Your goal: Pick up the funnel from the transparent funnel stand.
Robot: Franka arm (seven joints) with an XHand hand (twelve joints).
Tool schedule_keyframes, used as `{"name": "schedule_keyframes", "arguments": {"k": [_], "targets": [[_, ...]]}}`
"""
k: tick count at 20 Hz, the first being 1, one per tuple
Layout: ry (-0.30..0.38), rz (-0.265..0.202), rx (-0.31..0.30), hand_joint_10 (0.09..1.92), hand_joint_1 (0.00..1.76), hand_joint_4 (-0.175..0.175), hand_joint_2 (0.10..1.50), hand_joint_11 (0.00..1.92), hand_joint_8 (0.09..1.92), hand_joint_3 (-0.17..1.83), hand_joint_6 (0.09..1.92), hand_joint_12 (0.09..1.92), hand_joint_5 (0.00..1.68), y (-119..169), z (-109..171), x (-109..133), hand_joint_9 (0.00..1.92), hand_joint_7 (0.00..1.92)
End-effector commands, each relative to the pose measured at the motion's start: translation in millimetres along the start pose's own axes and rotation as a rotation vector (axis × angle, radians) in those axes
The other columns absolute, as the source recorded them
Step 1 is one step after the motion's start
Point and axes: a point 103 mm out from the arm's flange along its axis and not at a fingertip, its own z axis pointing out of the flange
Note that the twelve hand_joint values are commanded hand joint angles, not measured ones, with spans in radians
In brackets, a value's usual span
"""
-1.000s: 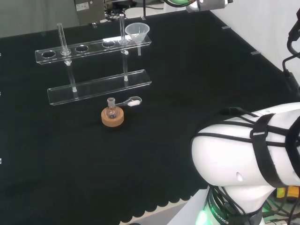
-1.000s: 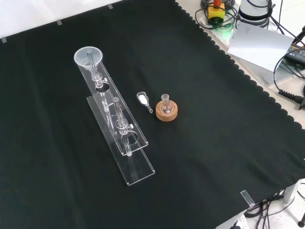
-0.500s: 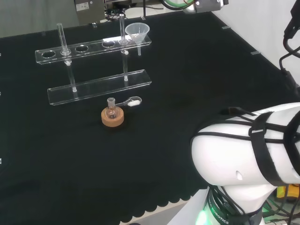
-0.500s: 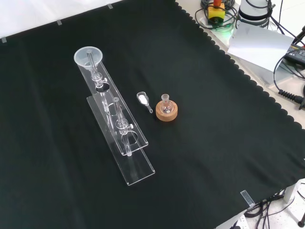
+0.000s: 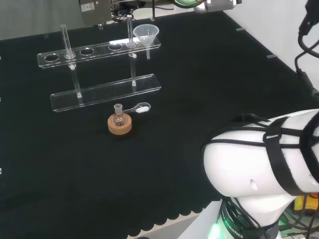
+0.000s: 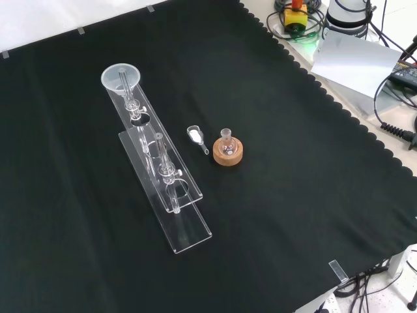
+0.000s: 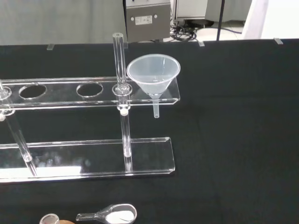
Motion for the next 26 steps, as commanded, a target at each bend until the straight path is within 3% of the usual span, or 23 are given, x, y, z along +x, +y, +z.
{"name": "schedule_keyframes", "arguments": {"k": [1, 9, 13, 19, 26], "targets": [[0.0, -0.011, 0.047, 0.63, 0.0, 0.005, 1.23, 0.0, 0.31, 0.38, 0.09, 1.41, 0.23, 58.9, 25.9, -8.2, 0.11, 0.0], [0.005, -0.068, 0.1, 0.63, 0.02, -0.009, 1.2, 0.0, 0.27, 0.34, 0.09, 1.4, 0.18, 151.3, 60.9, -24.4, 0.09, 0.0], [-0.006, -0.085, 0.13, 0.63, 0.07, -0.01, 1.18, 0.0, 0.26, 0.32, 0.09, 1.4, 0.17, 182.1, 71.1, -35.0, 0.09, 0.0], [-0.039, -0.102, 0.174, 0.64, 0.13, -0.01, 1.16, 0.0, 0.25, 0.3, 0.09, 1.4, 0.16, 201.0, 90.4, -39.3, 0.08, 0.0], [-0.064, -0.165, 0.219, 0.65, 0.16, -0.005, 1.13, 0.0, 0.25, 0.29, 0.09, 1.39, 0.16, 217.5, 116.5, -24.8, 0.08, 0.0]]}}
